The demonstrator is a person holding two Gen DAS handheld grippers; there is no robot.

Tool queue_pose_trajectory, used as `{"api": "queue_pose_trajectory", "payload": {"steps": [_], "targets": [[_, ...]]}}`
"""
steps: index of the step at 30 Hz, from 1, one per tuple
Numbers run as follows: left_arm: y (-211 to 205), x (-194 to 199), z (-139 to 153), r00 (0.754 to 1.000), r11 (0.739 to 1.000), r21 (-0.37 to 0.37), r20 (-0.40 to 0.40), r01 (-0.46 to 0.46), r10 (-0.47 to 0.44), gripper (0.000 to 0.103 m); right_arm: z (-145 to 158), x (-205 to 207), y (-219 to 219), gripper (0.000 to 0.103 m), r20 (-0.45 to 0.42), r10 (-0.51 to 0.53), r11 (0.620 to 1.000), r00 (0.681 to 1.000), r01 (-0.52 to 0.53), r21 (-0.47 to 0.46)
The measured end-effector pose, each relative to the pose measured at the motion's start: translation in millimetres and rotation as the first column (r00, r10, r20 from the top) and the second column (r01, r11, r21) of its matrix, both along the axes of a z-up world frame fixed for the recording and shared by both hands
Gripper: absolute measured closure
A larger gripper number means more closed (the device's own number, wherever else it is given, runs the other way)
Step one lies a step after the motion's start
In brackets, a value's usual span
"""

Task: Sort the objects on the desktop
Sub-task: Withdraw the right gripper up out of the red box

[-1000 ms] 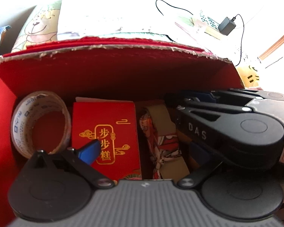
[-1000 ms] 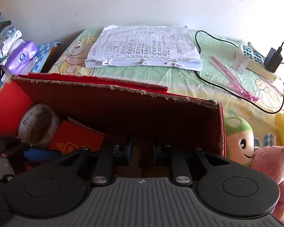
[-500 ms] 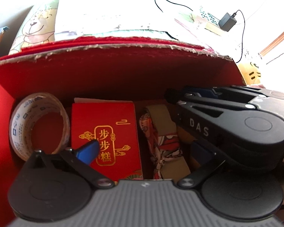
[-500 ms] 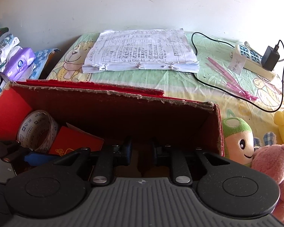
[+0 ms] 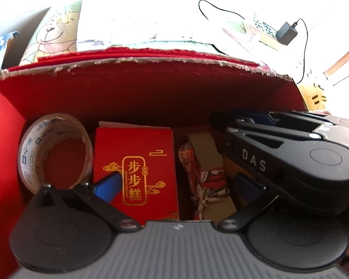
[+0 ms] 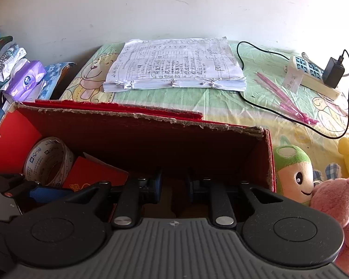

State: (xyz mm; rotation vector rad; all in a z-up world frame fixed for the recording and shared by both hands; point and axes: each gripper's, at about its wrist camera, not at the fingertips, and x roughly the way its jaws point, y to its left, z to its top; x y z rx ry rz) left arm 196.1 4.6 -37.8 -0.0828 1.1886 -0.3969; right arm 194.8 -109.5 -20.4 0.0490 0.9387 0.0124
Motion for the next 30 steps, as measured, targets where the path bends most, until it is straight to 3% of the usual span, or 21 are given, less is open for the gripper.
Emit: {"api": "queue_pose_trajectory", "payload": {"steps": [7,30], "targets": [[0.6,-0.2,0.6,1.000,1.000,0.007,0.009,-0.010,0.010,0.002,-4.0,3.6,0.0,0.079,-0.039,0.016,1.000,0.999,-0.016,0.019],[1.7,-0.8,0.7,0.999,1.000,0.014,0.036,-0.021,0.020,0.001,-4.7,3.3,0.7,0.079,-0.043,0.012,1.000,0.999,-0.012,0.002]]}}
